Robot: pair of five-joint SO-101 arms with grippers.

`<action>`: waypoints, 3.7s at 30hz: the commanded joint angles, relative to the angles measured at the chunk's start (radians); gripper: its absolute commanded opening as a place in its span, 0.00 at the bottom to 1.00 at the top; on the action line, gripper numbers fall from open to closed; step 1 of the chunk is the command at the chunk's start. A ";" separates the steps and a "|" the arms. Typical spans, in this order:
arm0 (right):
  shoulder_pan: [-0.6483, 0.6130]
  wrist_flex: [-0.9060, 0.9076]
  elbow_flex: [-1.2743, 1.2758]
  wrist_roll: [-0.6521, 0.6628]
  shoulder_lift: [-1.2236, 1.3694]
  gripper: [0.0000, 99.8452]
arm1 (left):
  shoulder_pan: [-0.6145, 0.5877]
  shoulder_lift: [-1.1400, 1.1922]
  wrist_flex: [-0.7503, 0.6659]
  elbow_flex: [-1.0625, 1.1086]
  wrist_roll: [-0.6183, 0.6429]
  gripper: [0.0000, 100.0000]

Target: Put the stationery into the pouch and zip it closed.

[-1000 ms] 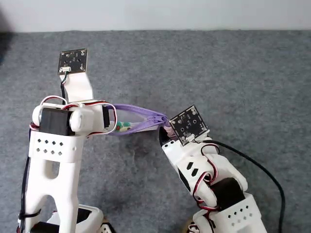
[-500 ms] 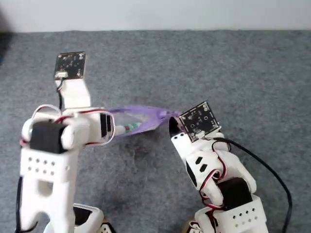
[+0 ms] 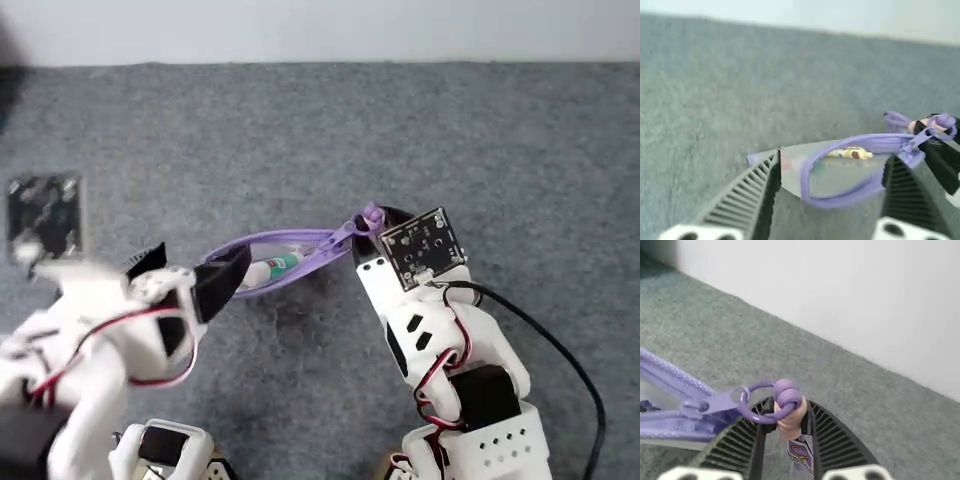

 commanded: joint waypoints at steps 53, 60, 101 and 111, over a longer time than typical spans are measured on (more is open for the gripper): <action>-0.041 -0.315 -0.245 0.221 0.079 0.01 | 0.144 -0.121 -0.245 0.286 -0.063 0.19; -0.042 -0.346 -0.338 0.219 0.174 0.01 | 0.233 -0.114 -0.364 0.440 -0.060 0.19; -0.114 -0.051 -0.269 0.199 0.225 0.01 | 0.382 -0.121 -0.256 0.251 -0.063 0.15; -0.120 -0.054 -0.269 0.150 0.234 0.01 | 0.422 -0.112 -0.362 0.410 -0.009 0.29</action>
